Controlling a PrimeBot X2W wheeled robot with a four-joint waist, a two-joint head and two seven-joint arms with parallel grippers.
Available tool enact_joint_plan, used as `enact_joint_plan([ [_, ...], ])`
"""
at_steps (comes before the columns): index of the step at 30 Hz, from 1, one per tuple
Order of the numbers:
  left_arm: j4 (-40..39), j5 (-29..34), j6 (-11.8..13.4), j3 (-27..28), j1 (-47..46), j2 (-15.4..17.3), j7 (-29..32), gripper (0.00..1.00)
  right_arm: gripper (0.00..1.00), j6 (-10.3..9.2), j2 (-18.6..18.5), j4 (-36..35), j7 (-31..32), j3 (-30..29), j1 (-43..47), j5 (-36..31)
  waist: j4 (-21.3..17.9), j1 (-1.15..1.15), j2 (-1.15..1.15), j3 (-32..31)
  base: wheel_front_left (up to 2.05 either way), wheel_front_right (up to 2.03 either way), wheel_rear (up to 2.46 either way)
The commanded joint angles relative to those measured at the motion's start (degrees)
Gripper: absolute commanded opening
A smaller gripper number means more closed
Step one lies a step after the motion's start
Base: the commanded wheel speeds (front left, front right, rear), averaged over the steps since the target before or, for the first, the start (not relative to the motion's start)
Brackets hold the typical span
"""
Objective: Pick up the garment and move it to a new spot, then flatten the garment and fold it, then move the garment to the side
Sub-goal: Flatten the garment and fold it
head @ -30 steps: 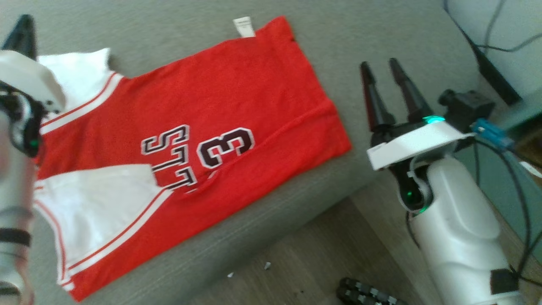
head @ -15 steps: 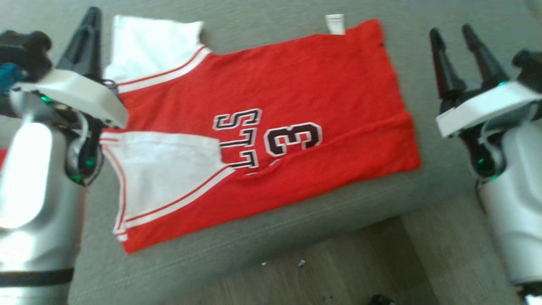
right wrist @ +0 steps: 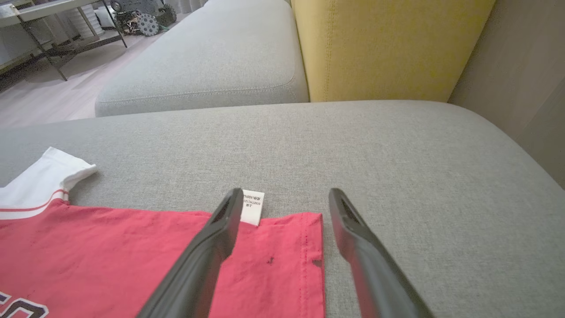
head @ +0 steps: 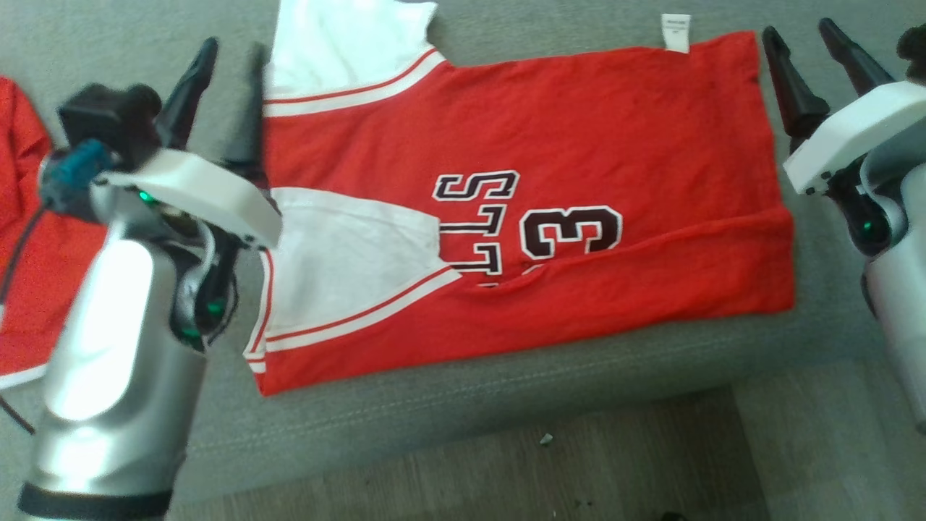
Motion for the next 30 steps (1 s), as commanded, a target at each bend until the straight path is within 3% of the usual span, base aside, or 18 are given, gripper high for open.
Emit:
enact_joint_plan([
  [1, -2.3, 0.0, 0.5, 1.5, -0.3, 0.8, -0.7, 1.0, 1.0, 0.19, -1.2, 0.3, -0.2, 0.5, -1.6, 0.6, 0.9, 0.0, 0.0, 0.4, 0.0, 0.0, 0.0],
  [13, -3.6, -0.6, 1.5, -0.1, 3.3, -2.9, -7.1, 1.0, 1.0, 0.19, -2.7, 14.4, -2.6, 0.2, -7.3, 1.3, 5.2, 0.0, 0.0, 3.1, 0.0, 0.0, 0.0],
  [26, -4.0, -0.1, 1.7, -1.6, 4.7, -4.0, -11.1, 1.0, 1.0, 0.19, -3.0, 23.3, -4.9, 0.4, -10.5, 3.0, 8.0, 0.0, 0.0, 4.5, 0.0, 0.0, 0.0],
  [30, -3.8, -0.3, 2.0, -1.6, 5.3, -4.5, -12.2, 1.0, 1.0, 0.19, -2.8, 24.5, -8.3, -0.1, -11.0, 3.5, 8.4, 0.0, 0.0, 3.7, 0.0, 0.0, 0.0],
])
